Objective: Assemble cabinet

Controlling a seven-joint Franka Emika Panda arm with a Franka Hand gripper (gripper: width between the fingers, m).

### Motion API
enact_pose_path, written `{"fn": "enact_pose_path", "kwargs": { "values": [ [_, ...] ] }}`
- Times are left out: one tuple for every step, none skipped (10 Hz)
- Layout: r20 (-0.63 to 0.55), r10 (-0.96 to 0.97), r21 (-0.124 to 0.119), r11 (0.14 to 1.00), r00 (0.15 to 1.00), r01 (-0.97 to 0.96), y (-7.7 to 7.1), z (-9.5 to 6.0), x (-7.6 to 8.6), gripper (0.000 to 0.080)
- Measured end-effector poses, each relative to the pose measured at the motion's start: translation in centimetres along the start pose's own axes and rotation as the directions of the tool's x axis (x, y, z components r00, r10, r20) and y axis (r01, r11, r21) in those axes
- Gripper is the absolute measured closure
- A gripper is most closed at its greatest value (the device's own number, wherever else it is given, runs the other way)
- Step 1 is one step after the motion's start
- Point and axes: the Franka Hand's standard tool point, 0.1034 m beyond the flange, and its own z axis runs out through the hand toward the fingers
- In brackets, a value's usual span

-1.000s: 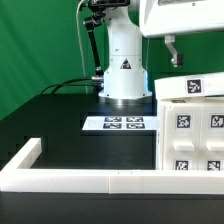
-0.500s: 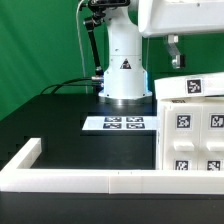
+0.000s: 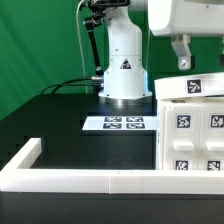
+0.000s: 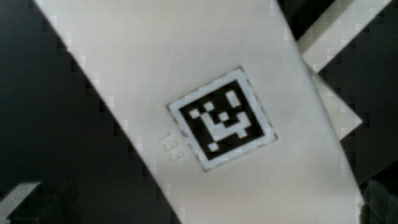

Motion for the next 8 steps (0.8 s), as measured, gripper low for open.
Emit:
{"fn": "enact_pose_path", "kwargs": {
  "values": [
    [0.009,-0.069,-0.007,0.998,0.998,0.069,0.0,0.0,-0.1,0.0002],
    [0.016,-0.134,-0.011,0.991,0.991,0.134,0.1,0.0,-0.2,0.0002],
    [0.017,-0.169,-0.012,0.985,0.985,0.17,0.0,0.0,-0.1,0.0002],
    [0.023,-0.214,-0.016,0.977,0.976,0.215,-0.2,0.2,-0.2,0.0002],
    [0.027,-0.215,-0.01,0.977,0.976,0.215,-0.6,0.6,-0.4,0.0002],
    [0.03,-0.203,-0.006,0.979,0.979,0.204,-0.8,0.9,-0.6,0.0002],
    [0.029,-0.203,-0.009,0.979,0.979,0.204,-0.9,1.2,-0.9,0.0002],
    [0.032,-0.201,-0.007,0.979,0.979,0.202,-1.1,1.6,-1.2,0.0002]
  ]
}}
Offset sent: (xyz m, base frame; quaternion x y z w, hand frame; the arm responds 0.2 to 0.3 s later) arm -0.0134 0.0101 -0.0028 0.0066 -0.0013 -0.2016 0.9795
